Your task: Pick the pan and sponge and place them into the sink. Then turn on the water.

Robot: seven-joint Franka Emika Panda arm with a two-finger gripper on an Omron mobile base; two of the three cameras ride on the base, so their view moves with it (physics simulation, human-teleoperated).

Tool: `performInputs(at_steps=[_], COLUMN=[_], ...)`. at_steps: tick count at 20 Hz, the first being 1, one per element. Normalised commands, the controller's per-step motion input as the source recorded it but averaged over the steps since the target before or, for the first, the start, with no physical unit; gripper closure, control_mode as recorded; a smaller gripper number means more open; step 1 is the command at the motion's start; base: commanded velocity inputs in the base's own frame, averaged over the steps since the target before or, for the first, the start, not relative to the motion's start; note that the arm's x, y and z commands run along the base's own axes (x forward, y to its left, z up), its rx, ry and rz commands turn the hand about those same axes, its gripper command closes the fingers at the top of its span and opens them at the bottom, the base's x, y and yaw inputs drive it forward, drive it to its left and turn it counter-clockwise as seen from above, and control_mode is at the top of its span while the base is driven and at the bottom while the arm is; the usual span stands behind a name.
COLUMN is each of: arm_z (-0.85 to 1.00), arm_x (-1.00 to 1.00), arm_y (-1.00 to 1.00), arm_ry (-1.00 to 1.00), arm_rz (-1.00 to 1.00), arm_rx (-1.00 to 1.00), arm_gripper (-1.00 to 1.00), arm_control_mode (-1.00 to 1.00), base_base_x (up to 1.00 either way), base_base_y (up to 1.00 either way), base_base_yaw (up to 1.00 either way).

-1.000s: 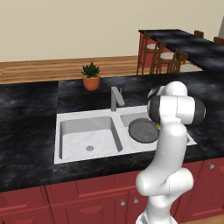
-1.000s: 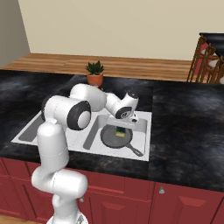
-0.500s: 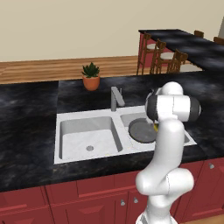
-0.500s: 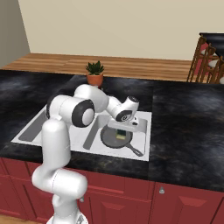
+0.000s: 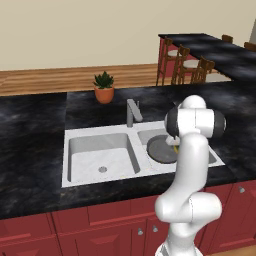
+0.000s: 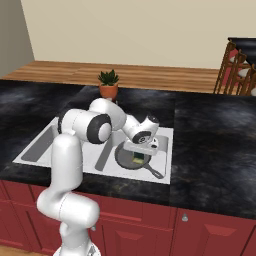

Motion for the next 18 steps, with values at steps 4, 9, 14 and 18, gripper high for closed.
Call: performInputs(at_steps=[4,9,14,18], arm_z=[-0.30,-0.27,-0.26,-0.24], arm_x=[0.05,0.06,0.06,0.11], arm_y=[0.00,-0.01,-0.02,0.00], arm_ry=[0.00,-0.01,-0.02,-0.02], arm_rz=[0.00,0.00,0.00,0.00], arm_rx=[0.03,0.03,0.03,0.03], arm_gripper=[1.00,1.00,1.00,-1.00], arm_control_mode=[-1.00,-1.00,-1.00,-1.00], base_base_x=[0.00,0.00,0.00,0.00], base_base_y=[0.00,0.00,0.00,0.00], base_base_yaw=[0.00,0.00,0.00,0.00])
